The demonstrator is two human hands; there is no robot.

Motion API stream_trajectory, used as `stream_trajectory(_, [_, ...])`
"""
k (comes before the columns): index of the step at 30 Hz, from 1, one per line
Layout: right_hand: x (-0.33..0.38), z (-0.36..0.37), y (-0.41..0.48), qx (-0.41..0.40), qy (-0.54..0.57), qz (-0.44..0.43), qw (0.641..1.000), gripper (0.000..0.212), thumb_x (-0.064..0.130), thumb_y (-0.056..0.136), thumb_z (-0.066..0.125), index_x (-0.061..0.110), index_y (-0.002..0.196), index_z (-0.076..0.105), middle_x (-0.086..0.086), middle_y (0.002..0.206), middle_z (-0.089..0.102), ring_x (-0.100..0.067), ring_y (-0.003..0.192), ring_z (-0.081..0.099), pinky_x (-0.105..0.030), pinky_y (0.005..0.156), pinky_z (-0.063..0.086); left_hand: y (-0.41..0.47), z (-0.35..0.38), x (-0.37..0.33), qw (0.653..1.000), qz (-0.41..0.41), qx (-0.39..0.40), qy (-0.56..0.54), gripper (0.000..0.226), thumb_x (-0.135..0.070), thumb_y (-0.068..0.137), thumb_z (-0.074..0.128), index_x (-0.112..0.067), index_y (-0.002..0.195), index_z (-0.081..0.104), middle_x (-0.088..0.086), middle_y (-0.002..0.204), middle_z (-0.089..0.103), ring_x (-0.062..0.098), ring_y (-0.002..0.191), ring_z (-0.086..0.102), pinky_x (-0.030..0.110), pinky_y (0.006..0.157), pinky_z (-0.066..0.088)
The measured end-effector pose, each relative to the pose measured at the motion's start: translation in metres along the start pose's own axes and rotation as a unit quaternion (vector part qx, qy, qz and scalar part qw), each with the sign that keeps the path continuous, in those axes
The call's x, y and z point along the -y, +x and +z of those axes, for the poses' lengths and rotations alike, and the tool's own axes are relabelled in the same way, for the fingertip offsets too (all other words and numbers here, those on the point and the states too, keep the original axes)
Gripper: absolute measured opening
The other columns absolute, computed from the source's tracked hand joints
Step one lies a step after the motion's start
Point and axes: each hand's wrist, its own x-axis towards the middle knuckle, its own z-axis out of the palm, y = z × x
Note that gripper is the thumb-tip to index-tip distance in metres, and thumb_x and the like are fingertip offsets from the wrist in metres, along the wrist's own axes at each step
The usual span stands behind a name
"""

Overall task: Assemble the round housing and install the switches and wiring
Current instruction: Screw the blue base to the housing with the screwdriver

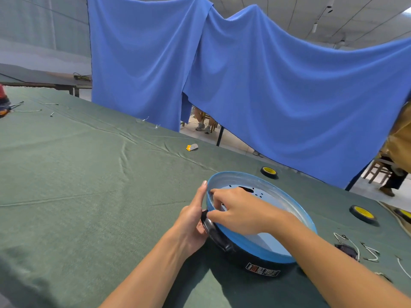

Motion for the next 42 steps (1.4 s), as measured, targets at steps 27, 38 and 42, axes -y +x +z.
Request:
stream_trajectory(27, [-0.037, -0.008, 0.026, -0.129, -0.016, 0.024, 0.991, 0.037, 0.044, 0.097, 0.047, 0.016, 0.085, 0.067, -0.001, 0.084, 0.067, -0.019, 0.079, 0.060, -0.037, 0.068, 0.051, -0.002, 0.004, -0.004, 0.999, -0.008, -0.029, 0.041, 0.074, -0.061, 0.078, 0.068, 0.001, 0.117, 0.067, 0.025, 0.117, 0.067, 0.037, 0.105, 0.066, 0.049, 0.099, 0.050])
stream_trajectory(38, [-0.137, -0.006, -0.074, -0.167, 0.143, 0.401, 0.889, 0.018, 0.013, 0.089, 0.049, 0.000, 0.090, 0.061, -0.019, 0.088, 0.068, -0.024, 0.060, 0.052, -0.033, 0.055, 0.045, 0.004, 0.017, 0.006, 0.996, 0.025, -0.088, 0.024, 0.064, -0.047, 0.077, 0.070, -0.003, 0.122, 0.065, 0.020, 0.116, 0.069, 0.034, 0.096, 0.064, 0.052, 0.097, 0.049])
stream_trajectory(42, [-0.143, 0.001, -0.086, -0.193, 0.189, 0.381, 0.884, 0.020, 0.003, 0.090, 0.047, 0.004, 0.092, 0.067, -0.017, 0.086, 0.068, -0.023, 0.058, 0.057, -0.026, 0.047, 0.046, 0.010, 0.032, 0.009, 0.994, 0.035, -0.106, 0.004, 0.047, -0.045, 0.080, 0.067, -0.010, 0.109, 0.065, 0.014, 0.107, 0.068, 0.031, 0.089, 0.062, 0.046, 0.083, 0.053])
